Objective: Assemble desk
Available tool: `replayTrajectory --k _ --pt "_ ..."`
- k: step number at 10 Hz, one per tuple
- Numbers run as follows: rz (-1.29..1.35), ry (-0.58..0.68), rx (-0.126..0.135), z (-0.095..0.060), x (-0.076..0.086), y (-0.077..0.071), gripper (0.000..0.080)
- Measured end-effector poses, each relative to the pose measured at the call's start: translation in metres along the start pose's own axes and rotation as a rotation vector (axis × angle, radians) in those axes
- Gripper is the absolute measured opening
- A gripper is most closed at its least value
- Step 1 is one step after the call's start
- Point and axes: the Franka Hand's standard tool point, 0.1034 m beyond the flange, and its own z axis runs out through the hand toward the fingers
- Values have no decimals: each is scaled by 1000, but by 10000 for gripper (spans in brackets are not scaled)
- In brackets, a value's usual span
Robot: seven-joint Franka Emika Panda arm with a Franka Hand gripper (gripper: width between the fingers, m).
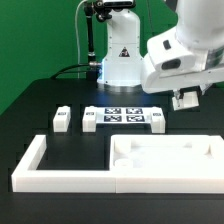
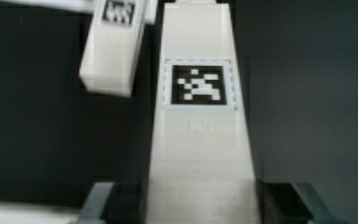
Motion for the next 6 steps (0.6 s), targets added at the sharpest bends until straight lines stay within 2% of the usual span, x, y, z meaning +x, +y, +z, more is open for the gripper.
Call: replayTrajectory --k 1,2,3,4,6 --pt "-15 68 2 -31 14 10 288" --pt "-21 116 -1 -36 24 17 288" --pt "-22 200 -13 -35 31 17 288" --pt "-20 249 -22 -35 27 18 288" --pt "-21 410 -49 -44 35 20 289"
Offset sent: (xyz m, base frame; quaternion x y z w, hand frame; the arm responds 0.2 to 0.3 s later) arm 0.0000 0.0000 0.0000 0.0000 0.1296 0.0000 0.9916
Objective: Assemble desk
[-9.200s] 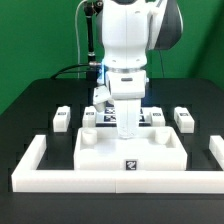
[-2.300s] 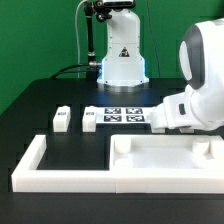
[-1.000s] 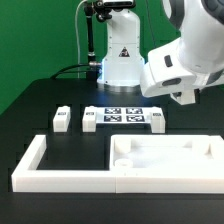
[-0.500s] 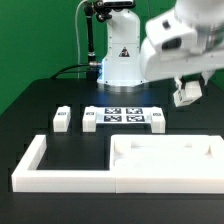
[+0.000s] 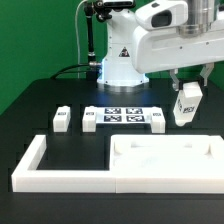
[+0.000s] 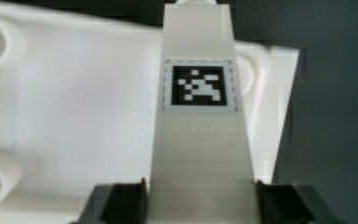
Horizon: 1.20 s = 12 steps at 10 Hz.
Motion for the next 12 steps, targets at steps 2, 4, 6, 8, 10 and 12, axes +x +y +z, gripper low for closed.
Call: replayTrajectory --k 2,4,6,8,10,12 --pt "-34 127 -17 -39 20 -1 289" --pt "-18 256 -24 -58 36 4 289" --pt "-21 381 -47 -54 38 8 289" --pt "-15 523 -69 -52 42 7 289" --pt "-50 564 -69 -25 36 -19 289" --pt "-77 584 -75 -15 39 -32 289"
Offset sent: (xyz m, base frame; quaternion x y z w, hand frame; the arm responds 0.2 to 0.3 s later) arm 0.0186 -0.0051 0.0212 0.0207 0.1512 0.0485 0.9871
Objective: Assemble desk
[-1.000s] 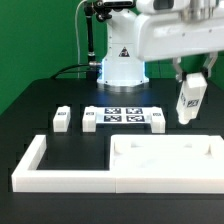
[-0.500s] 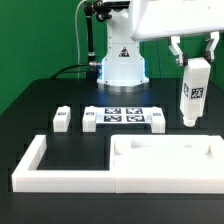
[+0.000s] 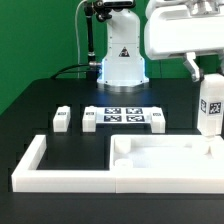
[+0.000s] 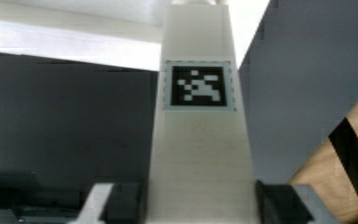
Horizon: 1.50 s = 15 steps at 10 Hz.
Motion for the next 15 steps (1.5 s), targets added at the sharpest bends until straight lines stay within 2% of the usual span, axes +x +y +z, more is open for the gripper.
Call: replayTrajectory --k 1,5,7,10,12,15 --pt "-8 -2 2 2 -2 -4 289" --pt "-8 -3 0 3 -2 -2 289" --pt "-23 18 -8 -1 5 4 289" --pt "-35 16 -16 2 5 13 289" --pt "-39 10 -13 7 3 11 289" --pt "-41 0 -8 23 3 8 289"
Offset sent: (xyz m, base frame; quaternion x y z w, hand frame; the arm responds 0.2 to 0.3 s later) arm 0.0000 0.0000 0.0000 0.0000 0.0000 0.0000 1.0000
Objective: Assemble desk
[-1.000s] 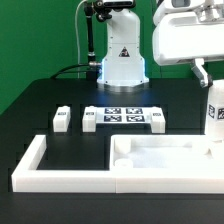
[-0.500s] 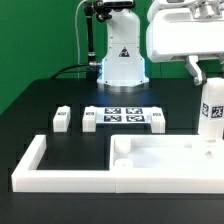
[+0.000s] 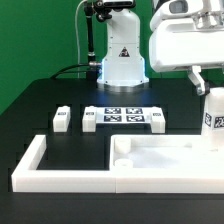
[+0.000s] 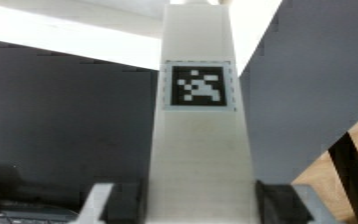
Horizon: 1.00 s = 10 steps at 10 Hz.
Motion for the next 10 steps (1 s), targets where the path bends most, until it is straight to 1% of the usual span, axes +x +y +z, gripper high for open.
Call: replayTrajectory --k 2,5,8,10 --pt "-4 10 3 4 6 -4 289" --pt "-5 16 2 5 6 -3 289" --pt "-6 11 0 12 0 -2 289" --pt "-8 21 0 14 0 -4 289"
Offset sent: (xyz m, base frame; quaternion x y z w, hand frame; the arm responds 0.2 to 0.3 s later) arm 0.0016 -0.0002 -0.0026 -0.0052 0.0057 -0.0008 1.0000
